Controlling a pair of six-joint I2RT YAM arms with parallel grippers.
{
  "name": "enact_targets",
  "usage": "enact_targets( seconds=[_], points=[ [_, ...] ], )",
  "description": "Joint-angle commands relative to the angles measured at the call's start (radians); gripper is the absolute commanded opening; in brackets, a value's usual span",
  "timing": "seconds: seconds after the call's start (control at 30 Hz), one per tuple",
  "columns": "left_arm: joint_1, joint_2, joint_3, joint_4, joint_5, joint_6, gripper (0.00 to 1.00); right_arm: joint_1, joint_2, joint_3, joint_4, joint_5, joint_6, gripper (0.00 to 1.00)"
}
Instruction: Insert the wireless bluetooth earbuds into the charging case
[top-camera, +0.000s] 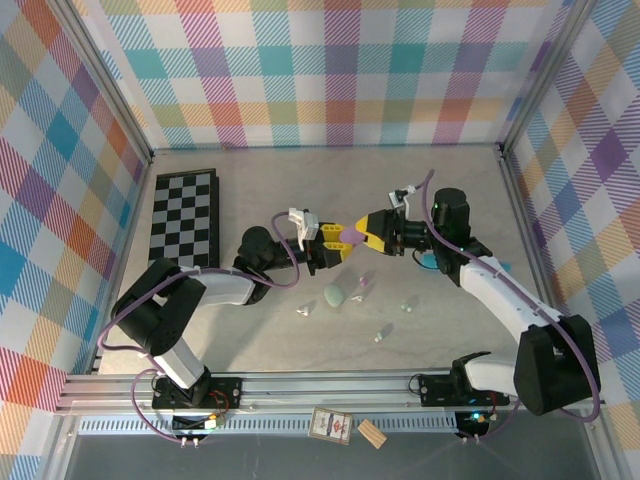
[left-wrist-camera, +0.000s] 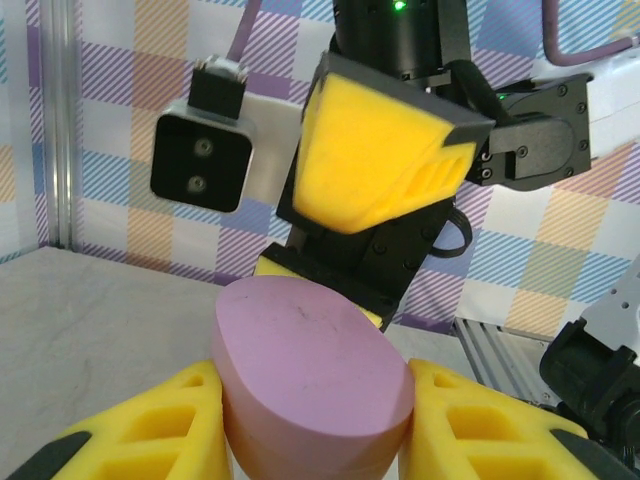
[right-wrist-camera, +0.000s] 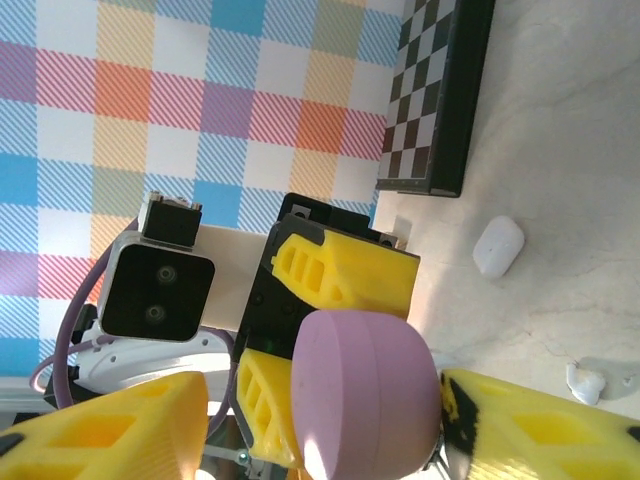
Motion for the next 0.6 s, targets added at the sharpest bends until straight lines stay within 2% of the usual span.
enact_targets(
  seconds=[0.0, 0.1, 0.23, 0.33, 0.4, 0.57],
  points=[
    [0.003, -0.032, 0.024, 0.049, 0.025, -0.008, 0.33, 0.013, 0.022, -0.007, 0.104, -0.043, 0.084, 0.58],
    [0.004, -0.031, 0.023, 0.049, 0.022, -0.001, 0.33, 0.012, 0.021, -0.011, 0.116, -0.041, 0.108, 0.51],
    [0.003, -0.026, 0.024, 0.049, 0.021, 0.004, 0.33, 0.011, 0.011, -0.018, 0.112, -0.017, 0.135, 0.28],
    [0.003, -0.027, 0.019, 0.048, -0.002, 0.022, 0.38, 0.012, 0.004, -0.022, 0.115, 0.002, 0.154, 0.21],
    [0.003, -0.028, 0.017, 0.045, -0.038, 0.034, 0.44, 0.011, 0.0, -0.025, 0.115, 0.024, 0.165, 0.18],
    [-0.009, -0.043, -0.012, 0.048, -0.168, 0.111, 0.73, 0.012, -0.009, -0.047, 0.2, 0.1, 0.25, 0.17]
  ],
)
